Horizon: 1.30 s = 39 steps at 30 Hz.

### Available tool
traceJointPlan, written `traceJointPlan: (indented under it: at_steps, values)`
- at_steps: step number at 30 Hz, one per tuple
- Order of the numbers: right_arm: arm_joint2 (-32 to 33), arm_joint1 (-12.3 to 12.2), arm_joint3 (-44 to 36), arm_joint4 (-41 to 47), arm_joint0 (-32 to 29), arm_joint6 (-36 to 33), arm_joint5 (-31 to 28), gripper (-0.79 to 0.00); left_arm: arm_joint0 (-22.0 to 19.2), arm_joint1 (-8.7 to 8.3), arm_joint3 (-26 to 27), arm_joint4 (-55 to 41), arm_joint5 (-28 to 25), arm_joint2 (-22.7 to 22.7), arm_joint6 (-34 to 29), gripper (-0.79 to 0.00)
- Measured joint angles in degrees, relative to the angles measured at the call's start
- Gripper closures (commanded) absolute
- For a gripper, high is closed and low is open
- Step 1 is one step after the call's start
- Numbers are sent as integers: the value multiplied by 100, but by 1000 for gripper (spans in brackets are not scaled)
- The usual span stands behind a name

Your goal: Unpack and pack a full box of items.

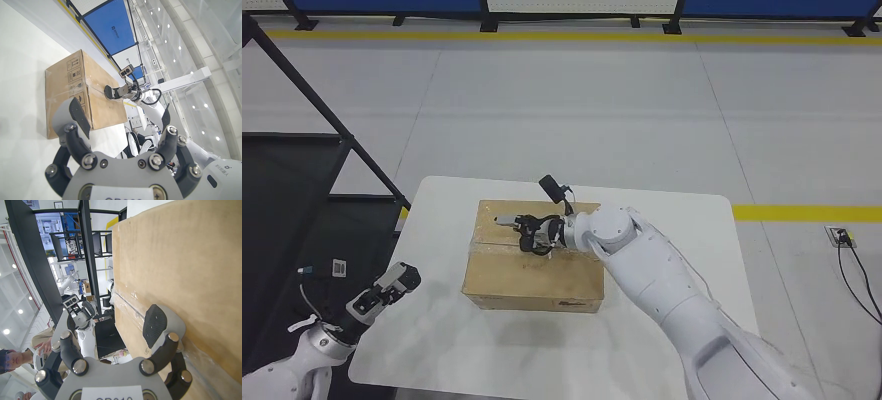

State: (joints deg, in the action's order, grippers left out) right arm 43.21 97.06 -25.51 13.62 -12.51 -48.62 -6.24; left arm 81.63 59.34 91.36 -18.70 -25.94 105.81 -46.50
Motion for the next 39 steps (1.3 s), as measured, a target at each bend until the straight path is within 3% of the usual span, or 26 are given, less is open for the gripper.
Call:
traceJointPlan:
  at_steps: [9, 16, 22, 39]
  values:
    - [582, -551, -1458, -565, -740, 100, 616, -785, -78, -19, 52, 67, 34, -116, -15, -785]
    - [1239, -1010, -3158, -1237, -1659, 78, 1427, -785, -112, -33, 81, 108, 55, -193, -8, -785]
    - [1737, -1252, -4169, -1714, -2273, 273, 2015, -785, -131, -46, 91, 136, 51, -235, -5, -785]
    - [2293, -1438, -4161, -1719, -2415, 330, 2319, -785, -172, -90, 21, 112, 60, -231, -13, -785]
